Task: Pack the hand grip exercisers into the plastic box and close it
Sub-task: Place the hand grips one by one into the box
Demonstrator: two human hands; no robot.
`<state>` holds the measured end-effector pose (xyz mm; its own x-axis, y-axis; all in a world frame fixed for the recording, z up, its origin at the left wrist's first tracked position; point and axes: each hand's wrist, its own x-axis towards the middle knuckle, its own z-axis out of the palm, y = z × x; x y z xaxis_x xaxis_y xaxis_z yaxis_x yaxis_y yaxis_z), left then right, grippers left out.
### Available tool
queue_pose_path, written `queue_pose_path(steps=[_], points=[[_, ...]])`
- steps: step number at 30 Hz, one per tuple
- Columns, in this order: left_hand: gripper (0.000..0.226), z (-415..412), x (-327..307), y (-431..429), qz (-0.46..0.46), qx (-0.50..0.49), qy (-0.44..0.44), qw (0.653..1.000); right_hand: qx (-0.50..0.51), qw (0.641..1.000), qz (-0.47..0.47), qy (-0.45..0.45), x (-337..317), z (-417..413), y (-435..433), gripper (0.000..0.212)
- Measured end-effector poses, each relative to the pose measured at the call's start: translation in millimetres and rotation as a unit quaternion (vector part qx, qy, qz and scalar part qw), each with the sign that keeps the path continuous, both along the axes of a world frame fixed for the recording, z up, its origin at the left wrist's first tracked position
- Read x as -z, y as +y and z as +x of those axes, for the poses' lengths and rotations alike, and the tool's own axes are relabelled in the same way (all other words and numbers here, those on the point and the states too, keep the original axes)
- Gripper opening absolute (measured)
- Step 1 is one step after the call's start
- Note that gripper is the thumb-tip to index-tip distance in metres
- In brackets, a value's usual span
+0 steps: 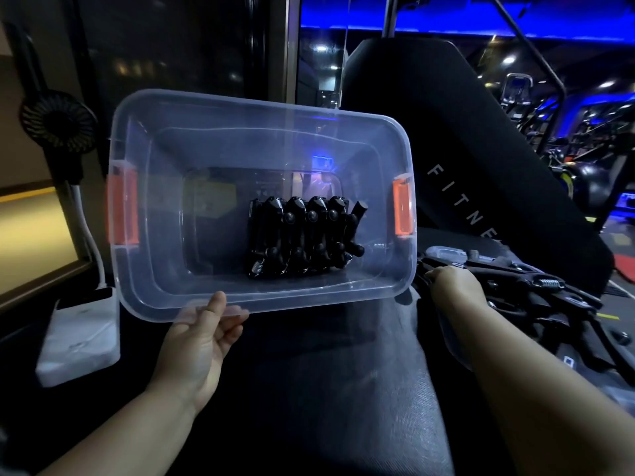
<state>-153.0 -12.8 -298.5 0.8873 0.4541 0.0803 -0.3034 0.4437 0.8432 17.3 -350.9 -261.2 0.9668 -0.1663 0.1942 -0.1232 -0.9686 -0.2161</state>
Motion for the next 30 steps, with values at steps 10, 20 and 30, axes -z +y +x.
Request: queue_pose_path(steps=[10,20,30], points=[[0.022,-3.8,-4.3,-1.0,-0.001,0.01,0.003,1.0,-0.029,0.997,-0.069,-0.011,-4.7,-48.2,-6.8,0.019],[0.021,-9.5,-8.7,-3.8,-0.001,0.015,0.006,1.0,-0.035,0.998,0.044,-0.019,-10.0,-92.8,-12.0,0.016],[0.02,-9.6,-9.3,-2.5,0.0,0.019,0.013,1.0,-0.043,0.996,0.06,-0.05,-9.5,-134.6,-9.9,0.018]])
